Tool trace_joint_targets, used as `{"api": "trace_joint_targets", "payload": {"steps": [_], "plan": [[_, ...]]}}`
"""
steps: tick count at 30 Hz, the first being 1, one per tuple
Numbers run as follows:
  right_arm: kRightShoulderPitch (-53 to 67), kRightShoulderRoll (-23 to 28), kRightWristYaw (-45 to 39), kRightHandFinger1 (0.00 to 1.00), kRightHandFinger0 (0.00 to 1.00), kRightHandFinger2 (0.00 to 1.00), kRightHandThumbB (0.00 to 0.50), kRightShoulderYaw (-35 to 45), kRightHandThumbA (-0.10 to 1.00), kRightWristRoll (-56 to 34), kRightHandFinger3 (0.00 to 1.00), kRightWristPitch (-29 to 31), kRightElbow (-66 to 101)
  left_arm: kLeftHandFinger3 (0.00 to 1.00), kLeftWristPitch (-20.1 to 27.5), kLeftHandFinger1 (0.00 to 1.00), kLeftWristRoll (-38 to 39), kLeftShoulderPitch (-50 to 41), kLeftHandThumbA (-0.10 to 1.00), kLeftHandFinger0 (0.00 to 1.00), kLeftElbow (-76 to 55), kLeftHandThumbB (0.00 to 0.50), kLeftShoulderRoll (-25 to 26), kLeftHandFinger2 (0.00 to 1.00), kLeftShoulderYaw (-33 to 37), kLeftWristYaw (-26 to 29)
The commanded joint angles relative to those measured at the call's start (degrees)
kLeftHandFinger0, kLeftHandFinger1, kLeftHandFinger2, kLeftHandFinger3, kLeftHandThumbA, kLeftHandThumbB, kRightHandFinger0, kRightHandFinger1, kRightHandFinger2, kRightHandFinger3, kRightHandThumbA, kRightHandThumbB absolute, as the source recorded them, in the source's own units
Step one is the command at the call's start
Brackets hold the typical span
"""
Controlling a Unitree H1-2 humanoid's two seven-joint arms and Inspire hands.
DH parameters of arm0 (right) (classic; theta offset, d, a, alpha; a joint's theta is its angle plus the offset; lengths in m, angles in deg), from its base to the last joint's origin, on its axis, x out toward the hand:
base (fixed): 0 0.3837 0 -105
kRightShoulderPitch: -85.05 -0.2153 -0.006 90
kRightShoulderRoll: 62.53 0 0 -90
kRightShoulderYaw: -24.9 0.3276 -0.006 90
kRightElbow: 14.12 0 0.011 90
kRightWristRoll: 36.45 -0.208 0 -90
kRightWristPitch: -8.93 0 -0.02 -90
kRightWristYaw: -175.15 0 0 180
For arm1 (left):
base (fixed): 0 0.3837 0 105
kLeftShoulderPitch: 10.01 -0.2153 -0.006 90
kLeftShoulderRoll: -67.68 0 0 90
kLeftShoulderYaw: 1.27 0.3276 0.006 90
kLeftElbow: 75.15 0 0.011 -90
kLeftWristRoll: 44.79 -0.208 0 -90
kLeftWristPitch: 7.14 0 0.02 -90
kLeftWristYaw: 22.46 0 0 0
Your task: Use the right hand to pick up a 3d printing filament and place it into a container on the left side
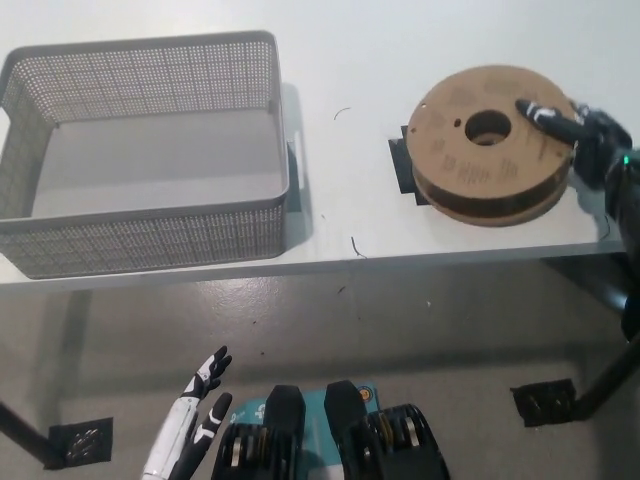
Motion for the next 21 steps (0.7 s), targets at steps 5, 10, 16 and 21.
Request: {"api": "trace_joint_targets", "payload": {"steps": [5, 10, 16, 21], "plan": [[-2.6, -4.5, 0.9, 0.02, 0.00, 0.57, 0.044, 20.2, -0.10, -22.9, 1.00, -2.9, -0.3, 1.00, 2.5, 1.00, -0.2, 0.9, 1.00, 1.00, -1.2, 0.216, 0.2, 1.00, -0.5, -0.6], [-3.8, -6.3, 0.6, 0.03, 0.00, 0.62, 0.041, 27.4, -0.10, -27.4, 1.00, -4.7, -0.5, 1.00, 2.6, 1.00, -0.9, 1.1, 1.00, 1.00, -0.9, 0.219, 0.3, 1.00, -0.5, -0.1], [-5.9, -7.7, -1.4, 0.16, 0.00, 0.66, 0.056, 30.8, -0.10, -28.8, 1.00, -5.4, -0.2, 1.00, 2.5, 1.00, -1.3, 1.1, 1.00, 1.00, -0.7, 0.224, 0.4, 1.00, -0.4, -0.2], [-9.5, -8.7, -1.4, 0.17, 0.00, 0.70, 0.048, 30.9, -0.10, -29.3, 1.00, -6.0, 0.2, 1.00, 2.2, 1.00, -1.7, 1.2, 1.00, 1.00, -0.7, 0.217, 0.5, 1.00, -0.5, -0.4]]}}
